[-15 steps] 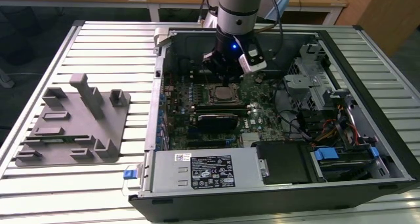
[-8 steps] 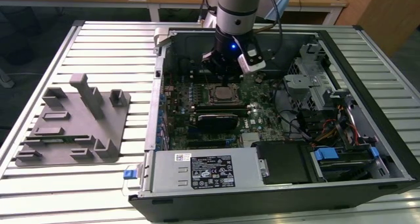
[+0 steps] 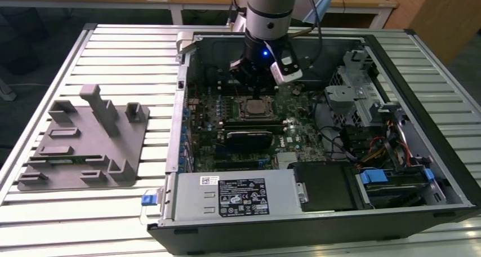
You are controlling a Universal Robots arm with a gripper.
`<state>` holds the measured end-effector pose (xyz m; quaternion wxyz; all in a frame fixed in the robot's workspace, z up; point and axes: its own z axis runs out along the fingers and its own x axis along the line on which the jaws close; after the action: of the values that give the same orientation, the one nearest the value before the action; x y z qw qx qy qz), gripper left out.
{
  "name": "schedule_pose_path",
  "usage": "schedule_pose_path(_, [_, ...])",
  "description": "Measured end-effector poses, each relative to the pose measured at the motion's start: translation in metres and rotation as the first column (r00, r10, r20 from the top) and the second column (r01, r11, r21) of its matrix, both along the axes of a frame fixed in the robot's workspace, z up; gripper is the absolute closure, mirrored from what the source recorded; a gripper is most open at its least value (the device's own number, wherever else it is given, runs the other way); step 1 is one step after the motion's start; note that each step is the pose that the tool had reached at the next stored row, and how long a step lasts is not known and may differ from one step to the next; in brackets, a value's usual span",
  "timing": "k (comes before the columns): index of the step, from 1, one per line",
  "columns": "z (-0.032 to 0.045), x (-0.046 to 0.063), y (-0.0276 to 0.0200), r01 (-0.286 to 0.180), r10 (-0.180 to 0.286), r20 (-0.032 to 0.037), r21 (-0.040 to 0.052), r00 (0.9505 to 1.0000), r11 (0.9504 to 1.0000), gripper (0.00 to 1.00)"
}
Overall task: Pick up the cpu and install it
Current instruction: 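Install the first cpu locking lever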
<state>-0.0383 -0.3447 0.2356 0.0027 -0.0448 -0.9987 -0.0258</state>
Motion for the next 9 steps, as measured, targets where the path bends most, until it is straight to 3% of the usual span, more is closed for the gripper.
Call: schedule_pose_path(9, [0.0000, -0.0019, 0.0000, 0.000, 0.000, 0.0000, 0.0000, 1.0000, 1.0000, 0.89])
